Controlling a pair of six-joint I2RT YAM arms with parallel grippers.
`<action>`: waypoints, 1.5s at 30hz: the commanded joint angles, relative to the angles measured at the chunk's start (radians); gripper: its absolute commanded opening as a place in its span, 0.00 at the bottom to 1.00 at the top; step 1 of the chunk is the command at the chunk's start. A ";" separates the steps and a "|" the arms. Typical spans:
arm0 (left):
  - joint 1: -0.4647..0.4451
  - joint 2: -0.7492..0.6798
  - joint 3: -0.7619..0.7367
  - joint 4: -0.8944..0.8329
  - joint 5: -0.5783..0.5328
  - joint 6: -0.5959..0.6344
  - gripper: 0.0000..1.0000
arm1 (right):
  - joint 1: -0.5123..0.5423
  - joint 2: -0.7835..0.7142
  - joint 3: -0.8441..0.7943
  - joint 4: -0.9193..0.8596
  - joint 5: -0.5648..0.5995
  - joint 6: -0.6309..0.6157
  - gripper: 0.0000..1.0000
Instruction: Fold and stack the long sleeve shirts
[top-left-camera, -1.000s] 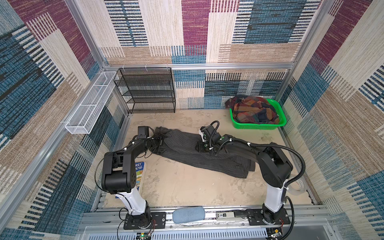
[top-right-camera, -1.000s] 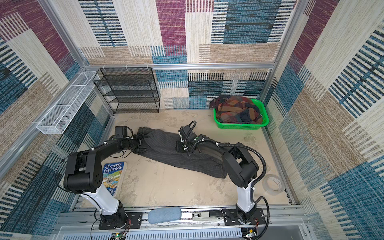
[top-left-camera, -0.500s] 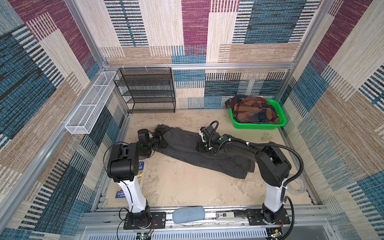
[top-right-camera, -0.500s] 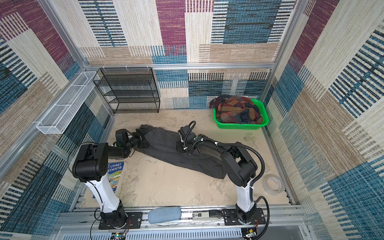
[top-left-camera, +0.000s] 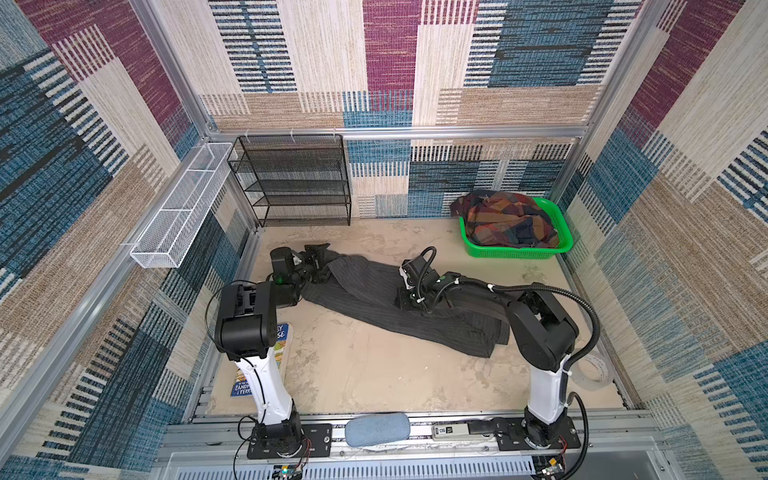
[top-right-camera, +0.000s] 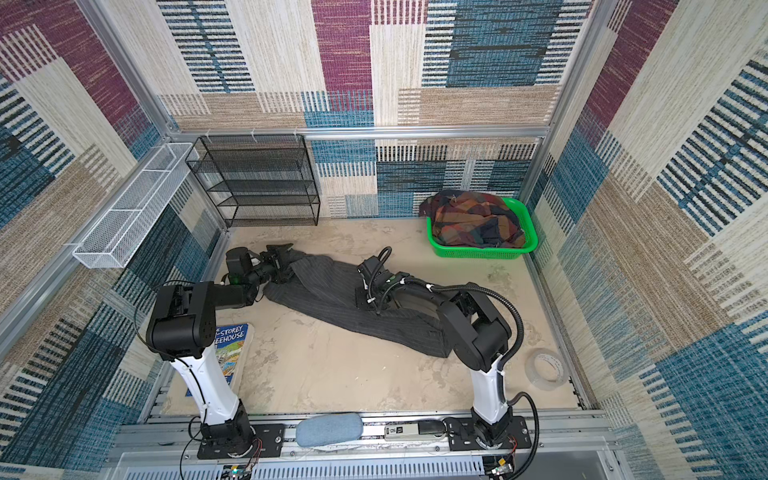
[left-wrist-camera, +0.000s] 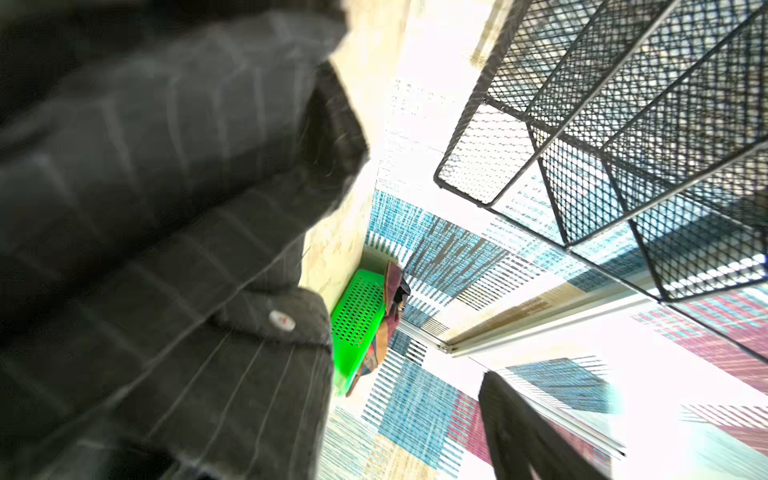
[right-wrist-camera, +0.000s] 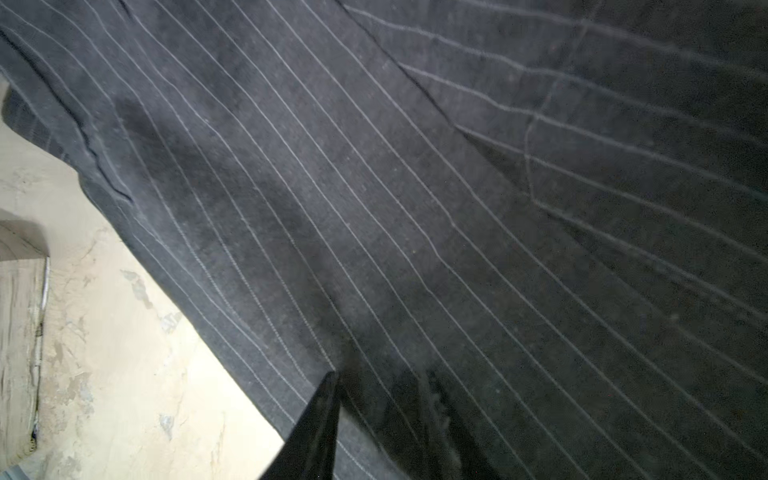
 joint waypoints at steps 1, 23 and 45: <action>-0.001 -0.038 0.072 -0.294 -0.023 0.199 0.85 | -0.001 -0.023 -0.016 0.022 0.035 0.023 0.35; -0.084 -0.056 0.278 -0.739 -0.185 0.625 0.00 | -0.007 -0.066 -0.071 0.048 0.082 0.042 0.33; -0.157 -0.101 0.122 -0.572 -0.415 1.027 0.00 | -0.050 -0.236 -0.083 -0.018 0.088 0.043 0.34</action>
